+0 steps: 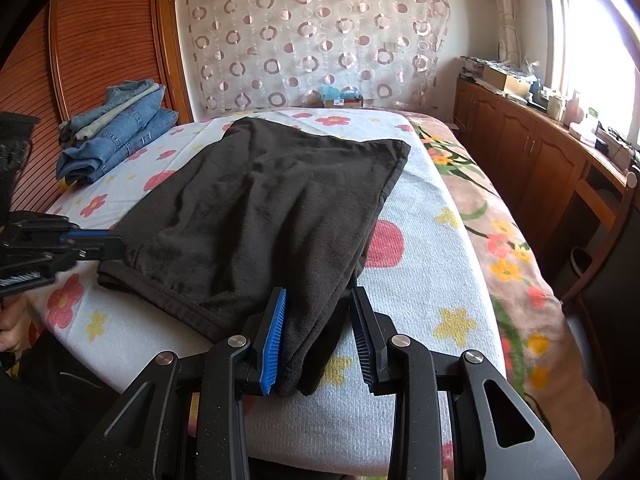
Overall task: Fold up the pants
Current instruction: 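Lift the black shorts with both grippers and fold them over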
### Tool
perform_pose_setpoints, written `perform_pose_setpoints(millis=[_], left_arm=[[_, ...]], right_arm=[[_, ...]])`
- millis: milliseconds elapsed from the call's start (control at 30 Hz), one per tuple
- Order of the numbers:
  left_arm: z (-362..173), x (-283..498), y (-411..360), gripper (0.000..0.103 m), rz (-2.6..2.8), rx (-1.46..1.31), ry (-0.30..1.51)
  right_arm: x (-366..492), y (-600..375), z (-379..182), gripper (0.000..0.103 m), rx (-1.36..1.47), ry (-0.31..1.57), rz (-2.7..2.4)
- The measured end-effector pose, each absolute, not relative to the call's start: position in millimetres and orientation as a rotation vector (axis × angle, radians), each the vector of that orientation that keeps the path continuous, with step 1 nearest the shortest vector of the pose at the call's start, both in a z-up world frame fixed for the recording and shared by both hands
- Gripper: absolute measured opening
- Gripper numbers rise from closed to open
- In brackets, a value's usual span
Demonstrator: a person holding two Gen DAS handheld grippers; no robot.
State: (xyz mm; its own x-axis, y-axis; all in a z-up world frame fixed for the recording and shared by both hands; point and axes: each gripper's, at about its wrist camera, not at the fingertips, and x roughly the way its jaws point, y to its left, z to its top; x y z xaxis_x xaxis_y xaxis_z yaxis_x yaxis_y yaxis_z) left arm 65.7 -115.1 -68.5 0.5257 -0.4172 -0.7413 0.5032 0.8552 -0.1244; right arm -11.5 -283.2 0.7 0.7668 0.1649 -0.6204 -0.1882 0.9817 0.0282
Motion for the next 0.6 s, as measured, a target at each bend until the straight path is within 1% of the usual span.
perform_pose_setpoints(millis=[100,467,600], left_arm=[[-64.9,61.8,-113.1,0.006,-0.553,0.108,0.855],[-80.2,69.7,-113.5,0.006,-0.531,0.096,0.907],[-82.8,71.5,-111.8,0.012,-0.525,0.079,0.918]], right_arm=[[-10.7,-284.2,0.6,0.033,-0.039,0.672,0.193],[-15.5,-288.3,6.7,0.034,0.008,0.721,0.201],[-19.7,-288.0,9.4,0.034,0.016,0.734,0.204]])
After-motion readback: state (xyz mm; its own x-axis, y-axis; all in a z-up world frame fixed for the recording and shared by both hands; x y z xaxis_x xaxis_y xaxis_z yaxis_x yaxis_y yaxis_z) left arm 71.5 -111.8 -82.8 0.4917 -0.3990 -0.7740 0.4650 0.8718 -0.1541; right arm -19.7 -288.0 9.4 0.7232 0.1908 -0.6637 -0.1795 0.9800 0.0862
